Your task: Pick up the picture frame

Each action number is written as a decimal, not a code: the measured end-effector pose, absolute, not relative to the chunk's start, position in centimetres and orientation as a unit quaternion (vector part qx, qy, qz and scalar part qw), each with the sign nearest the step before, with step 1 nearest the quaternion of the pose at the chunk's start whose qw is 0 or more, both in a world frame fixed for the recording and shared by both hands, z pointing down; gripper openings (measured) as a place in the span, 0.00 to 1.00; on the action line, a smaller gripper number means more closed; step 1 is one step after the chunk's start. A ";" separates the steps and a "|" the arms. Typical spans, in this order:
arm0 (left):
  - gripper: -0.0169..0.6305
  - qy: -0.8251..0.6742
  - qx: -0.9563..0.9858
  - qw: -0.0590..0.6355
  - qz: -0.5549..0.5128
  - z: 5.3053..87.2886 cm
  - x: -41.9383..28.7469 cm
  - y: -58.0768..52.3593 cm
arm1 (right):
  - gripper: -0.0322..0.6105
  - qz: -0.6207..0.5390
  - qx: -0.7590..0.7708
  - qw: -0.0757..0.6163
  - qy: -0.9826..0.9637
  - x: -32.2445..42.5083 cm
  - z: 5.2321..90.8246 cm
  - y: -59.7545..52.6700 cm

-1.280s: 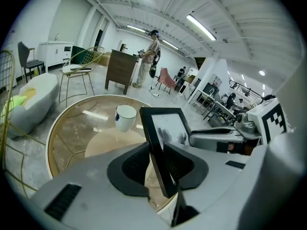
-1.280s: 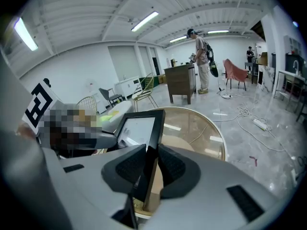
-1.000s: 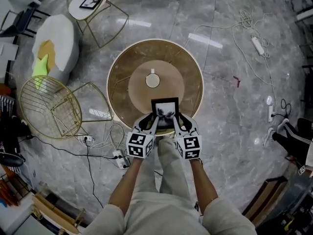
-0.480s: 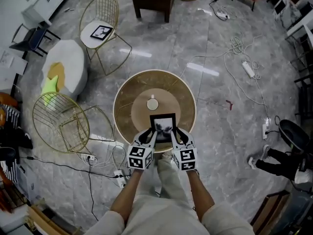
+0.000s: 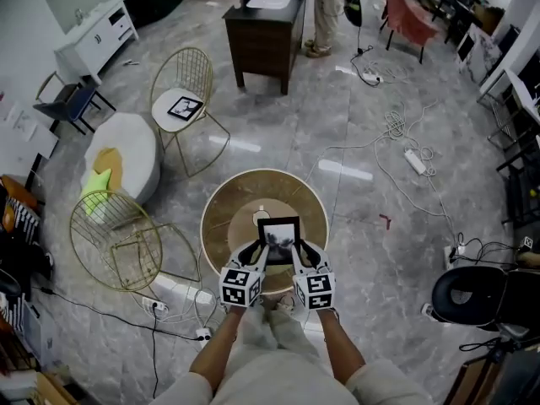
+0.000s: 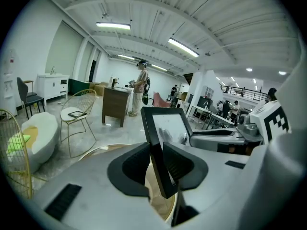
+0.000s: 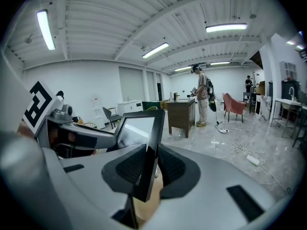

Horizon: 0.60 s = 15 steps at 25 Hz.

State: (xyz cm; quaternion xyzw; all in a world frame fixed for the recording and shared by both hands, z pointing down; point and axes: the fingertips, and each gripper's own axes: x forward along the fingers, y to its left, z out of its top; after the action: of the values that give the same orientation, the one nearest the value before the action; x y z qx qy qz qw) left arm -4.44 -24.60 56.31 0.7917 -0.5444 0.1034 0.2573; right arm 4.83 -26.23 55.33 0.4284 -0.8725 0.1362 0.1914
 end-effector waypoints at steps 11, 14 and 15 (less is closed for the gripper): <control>0.16 -0.552 0.804 0.202 0.089 50.2 -4.6 -25.6 | 0.17 0.093 0.434 0.154 -0.883 4.7 49.6 -27.1; 0.16 -0.553 0.806 0.191 0.083 48.8 -4.7 -26.0 | 0.17 0.081 0.434 0.148 -0.885 4.6 48.1 -27.5; 0.16 -0.554 0.807 0.188 0.081 48.4 -4.6 -26.0 | 0.17 0.077 0.435 0.146 -0.885 4.7 47.7 -27.6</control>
State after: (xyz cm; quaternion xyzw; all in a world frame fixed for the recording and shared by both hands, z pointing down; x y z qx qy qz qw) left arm -4.59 -26.04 48.42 0.8068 -0.5543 0.0805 0.1881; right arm 4.66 -27.57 47.67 0.4349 -0.8851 0.0775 0.1463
